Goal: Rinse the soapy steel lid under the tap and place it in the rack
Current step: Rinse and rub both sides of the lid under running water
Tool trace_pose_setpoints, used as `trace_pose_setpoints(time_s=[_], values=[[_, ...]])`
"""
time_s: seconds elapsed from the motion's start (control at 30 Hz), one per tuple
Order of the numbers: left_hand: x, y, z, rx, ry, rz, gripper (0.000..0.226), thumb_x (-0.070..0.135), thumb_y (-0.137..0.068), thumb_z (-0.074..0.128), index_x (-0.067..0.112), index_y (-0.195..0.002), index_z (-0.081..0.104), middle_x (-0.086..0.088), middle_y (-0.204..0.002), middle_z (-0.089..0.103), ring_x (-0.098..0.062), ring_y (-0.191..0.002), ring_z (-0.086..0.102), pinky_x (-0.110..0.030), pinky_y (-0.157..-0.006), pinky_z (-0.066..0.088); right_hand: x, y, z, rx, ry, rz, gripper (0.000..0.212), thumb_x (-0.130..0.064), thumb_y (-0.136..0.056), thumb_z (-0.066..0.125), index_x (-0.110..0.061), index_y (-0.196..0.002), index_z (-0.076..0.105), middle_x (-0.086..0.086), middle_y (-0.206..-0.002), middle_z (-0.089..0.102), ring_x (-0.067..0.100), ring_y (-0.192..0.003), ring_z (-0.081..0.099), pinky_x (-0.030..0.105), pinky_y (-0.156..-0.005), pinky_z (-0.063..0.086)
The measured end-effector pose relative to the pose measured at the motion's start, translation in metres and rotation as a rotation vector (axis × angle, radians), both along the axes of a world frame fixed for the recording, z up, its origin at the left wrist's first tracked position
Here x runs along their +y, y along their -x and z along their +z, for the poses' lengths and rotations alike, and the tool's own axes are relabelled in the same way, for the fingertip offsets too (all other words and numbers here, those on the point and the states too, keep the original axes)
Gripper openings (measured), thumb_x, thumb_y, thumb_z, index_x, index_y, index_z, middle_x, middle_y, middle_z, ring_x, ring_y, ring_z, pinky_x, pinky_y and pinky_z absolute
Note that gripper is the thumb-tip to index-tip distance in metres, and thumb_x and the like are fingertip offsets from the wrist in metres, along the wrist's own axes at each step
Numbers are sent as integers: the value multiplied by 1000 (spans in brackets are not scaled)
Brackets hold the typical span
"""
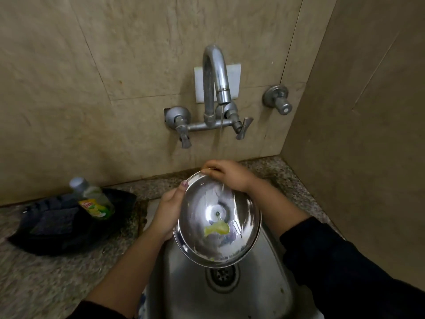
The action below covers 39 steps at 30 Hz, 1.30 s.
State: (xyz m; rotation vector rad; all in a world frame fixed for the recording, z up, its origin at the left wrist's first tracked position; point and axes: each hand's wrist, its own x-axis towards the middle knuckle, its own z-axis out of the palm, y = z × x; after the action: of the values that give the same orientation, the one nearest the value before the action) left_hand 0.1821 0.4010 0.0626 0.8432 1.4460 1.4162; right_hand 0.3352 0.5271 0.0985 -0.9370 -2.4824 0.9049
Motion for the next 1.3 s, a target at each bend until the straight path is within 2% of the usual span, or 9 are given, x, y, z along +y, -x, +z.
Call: trace_pose_setpoints(time_s=[0.17,0.27,0.4,0.5,0.6,0.73,0.8,0.97,1.3], values=[[1,13,5,-175,64,-173,35,42,-82,59,15,-96,77,-10,-96,76,-22,-88,72,-28,-66,57,7,-19,-2,181,167,-195,27,-28,-96,53,-22,-70,53,1,-71,53,16,-73,51,40,-74,43],[10,14,20,-98,204,-366,37,29,-76,69,9,-107,72,-15,-107,73,-29,-99,69,-35,-80,54,0,3,8,9,65,-68,24,-38,-93,54,-33,-70,55,-11,-74,55,13,-76,55,39,-74,45],[13,8,27,-63,203,-262,30,26,-86,65,7,-108,69,-17,-104,74,-34,-98,69,-42,-87,54,-7,12,10,-64,-244,-62,28,-50,-91,51,-27,-75,58,-10,-78,58,15,-77,57,33,-65,42],[6,6,21,-72,163,-175,32,32,-90,60,4,-103,70,-15,-91,76,-27,-81,73,-33,-68,59,-1,-9,-3,-127,-446,-448,46,-54,-95,37,-19,-79,61,4,-80,66,21,-73,59,31,-60,39],[2,3,18,-92,167,-86,41,44,-93,49,11,-93,72,-9,-82,77,-19,-72,74,-25,-58,55,1,-18,-14,-75,-441,-619,36,-37,-99,37,-12,-92,62,11,-92,65,28,-87,59,35,-68,42],[6,-2,24,-93,150,-66,45,50,-93,45,16,-93,73,-8,-86,78,-20,-78,74,-28,-63,55,3,-10,7,457,8,-838,45,-55,-96,33,-21,-113,58,1,-100,68,18,-85,61,31,-70,41],[8,-3,27,-112,139,-47,44,50,-93,45,15,-94,72,-7,-84,78,-20,-76,74,-27,-60,56,16,-11,23,536,68,-821,52,-58,-96,29,-20,-121,54,4,-103,69,23,-89,64,35,-73,48],[4,-8,25,-168,115,-8,43,49,-93,46,15,-94,72,-5,-80,78,-18,-71,74,-25,-54,55,28,-11,36,378,-83,-740,49,-48,-101,21,-15,-119,53,10,-96,69,25,-83,64,29,-65,39],[4,-15,27,-196,119,51,40,48,-93,47,20,-80,72,1,-68,76,-13,-58,72,-20,-42,51,27,-7,38,365,-147,-806,46,-40,-103,18,-11,-101,55,13,-88,68,26,-76,63,30,-63,42]])
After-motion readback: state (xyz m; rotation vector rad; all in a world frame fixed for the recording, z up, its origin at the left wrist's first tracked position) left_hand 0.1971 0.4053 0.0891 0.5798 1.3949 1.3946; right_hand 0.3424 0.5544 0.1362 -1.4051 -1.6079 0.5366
